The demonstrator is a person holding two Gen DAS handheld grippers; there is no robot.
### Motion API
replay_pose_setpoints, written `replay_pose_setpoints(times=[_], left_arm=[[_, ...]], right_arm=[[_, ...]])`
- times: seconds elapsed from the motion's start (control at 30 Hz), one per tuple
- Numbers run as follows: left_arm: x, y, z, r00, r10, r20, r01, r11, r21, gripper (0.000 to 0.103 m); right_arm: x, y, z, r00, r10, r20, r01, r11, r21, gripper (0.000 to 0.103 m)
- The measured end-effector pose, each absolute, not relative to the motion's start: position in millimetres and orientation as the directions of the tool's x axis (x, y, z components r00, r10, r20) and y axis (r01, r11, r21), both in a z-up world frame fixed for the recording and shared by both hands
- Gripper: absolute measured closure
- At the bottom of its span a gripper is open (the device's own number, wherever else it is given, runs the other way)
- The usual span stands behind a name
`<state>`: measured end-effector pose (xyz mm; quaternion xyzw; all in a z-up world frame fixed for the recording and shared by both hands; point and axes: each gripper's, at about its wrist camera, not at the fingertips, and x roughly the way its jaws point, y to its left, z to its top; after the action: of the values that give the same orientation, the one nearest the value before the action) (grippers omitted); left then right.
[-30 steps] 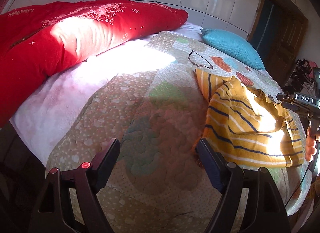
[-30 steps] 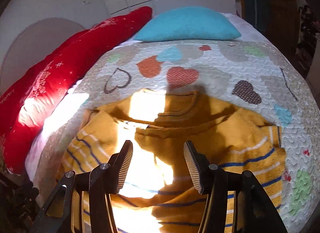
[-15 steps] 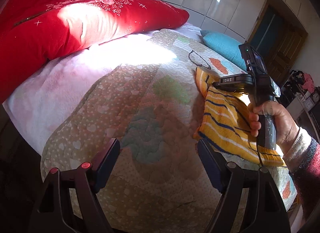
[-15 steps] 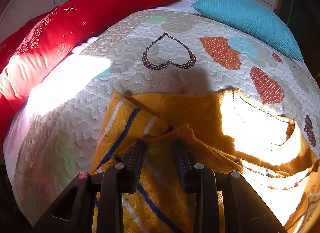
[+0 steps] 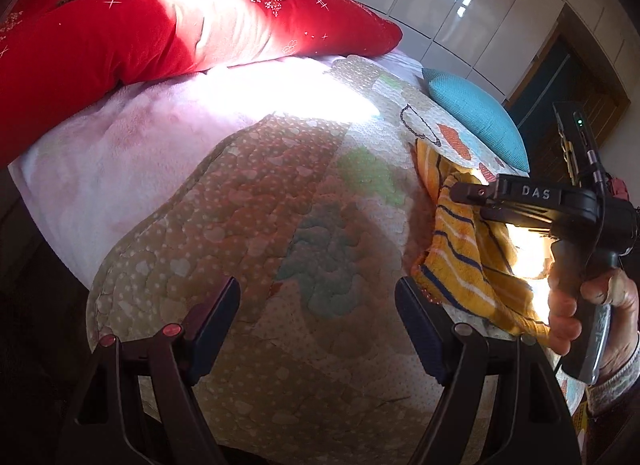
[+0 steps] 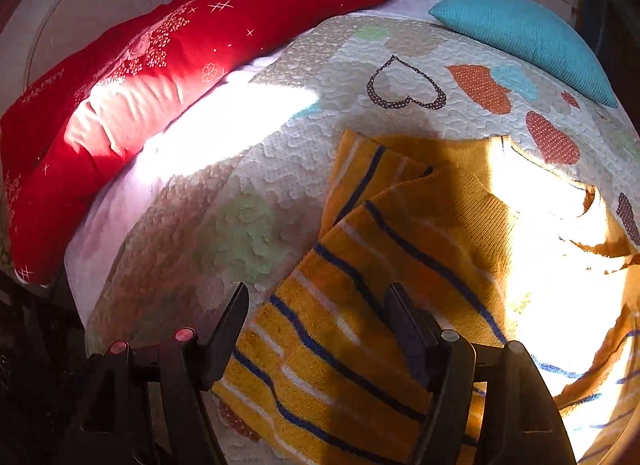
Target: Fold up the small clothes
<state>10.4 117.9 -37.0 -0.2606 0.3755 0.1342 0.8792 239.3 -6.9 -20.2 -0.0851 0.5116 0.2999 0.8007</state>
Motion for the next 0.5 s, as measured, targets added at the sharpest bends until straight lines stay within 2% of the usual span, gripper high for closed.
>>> replay_pose_setpoints(times=[0.07,0.2,0.23,0.3,0.33,0.4,0.5], left_arm=[[10,116,-35,0.683,0.040,-0.729,-0.426,0.833,-0.354,0.024],[9,118,-34,0.686,0.038,-0.726,-0.423,0.833,-0.356,0.024],[8,118,-34,0.687,0.037,-0.726,-0.425,0.831,-0.359,0.024],[6,120,-34,0.686,0.037,-0.727,-0.429,0.828,-0.363,0.024],[5,121,-34,0.685,0.037,-0.728,-0.430,0.827,-0.363,0.024],[5,121,-31,0.680,0.038,-0.732,-0.435,0.824,-0.362,0.024],[7,116,-23,0.684,0.040,-0.728,-0.427,0.831,-0.356,0.024]], right_arm=[[233,5,-34,0.320,0.342,-0.883,-0.569,0.815,0.109,0.025],[217,32,-66,0.480,0.139,-0.866,-0.553,0.814,-0.176,0.025],[214,35,-72,0.515,0.117,-0.849,-0.544,0.810,-0.218,0.030],[208,35,-74,0.576,0.082,-0.814,-0.506,0.817,-0.276,0.053],[206,34,-71,0.596,0.067,-0.800,-0.490,0.820,-0.296,0.073],[209,23,-63,0.583,0.109,-0.805,-0.493,0.835,-0.245,0.082],[221,-11,-41,0.517,0.253,-0.817,-0.493,0.869,-0.043,0.086]])
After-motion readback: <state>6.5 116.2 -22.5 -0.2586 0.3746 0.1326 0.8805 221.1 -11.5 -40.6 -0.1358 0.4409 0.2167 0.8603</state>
